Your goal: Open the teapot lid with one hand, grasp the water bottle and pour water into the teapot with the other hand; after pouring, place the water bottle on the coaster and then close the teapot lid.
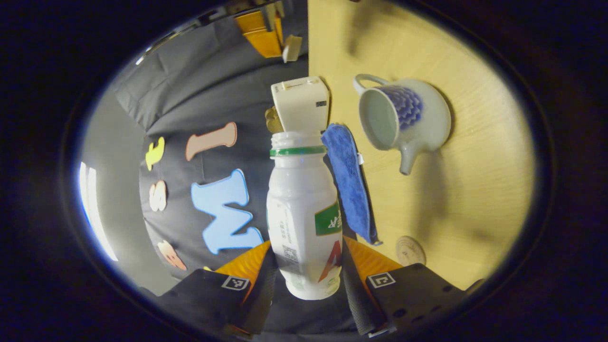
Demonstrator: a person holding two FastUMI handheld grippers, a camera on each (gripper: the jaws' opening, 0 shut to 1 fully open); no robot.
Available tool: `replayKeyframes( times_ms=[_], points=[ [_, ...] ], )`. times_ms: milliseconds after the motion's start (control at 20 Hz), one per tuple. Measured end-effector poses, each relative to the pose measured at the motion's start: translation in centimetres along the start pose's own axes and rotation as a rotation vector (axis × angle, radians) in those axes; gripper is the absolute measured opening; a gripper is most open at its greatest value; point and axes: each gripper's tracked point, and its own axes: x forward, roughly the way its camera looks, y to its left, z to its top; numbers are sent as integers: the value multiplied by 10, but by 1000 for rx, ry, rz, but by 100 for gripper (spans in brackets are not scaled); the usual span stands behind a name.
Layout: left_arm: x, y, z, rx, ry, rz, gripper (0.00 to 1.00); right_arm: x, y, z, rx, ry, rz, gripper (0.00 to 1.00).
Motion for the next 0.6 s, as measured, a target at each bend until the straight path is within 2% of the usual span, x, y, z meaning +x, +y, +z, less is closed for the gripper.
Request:
replayKeyframes(
  times_ms=[50,100,150,300,400,600],
  points=[
    [-2,-3,-4,-76,3,-15,82,-1,2,-1,-3,2,3,3],
    [-1,-6,-8,-146,9,-24,69,-1,4,-2,-6,4,7,3],
    [2,-6,-11,-213,18,-20,82,-1,6,-3,-8,5,13,3],
    [5,-10,-25,-383,31,-12,82,-3,18,-4,-4,7,54,3],
    [4,-16,-31,-488,40,-17,75,-4,28,-5,-7,9,89,3],
    [2,-21,-44,-662,53,-16,75,-5,50,-10,-32,11,166,3]
  ],
)
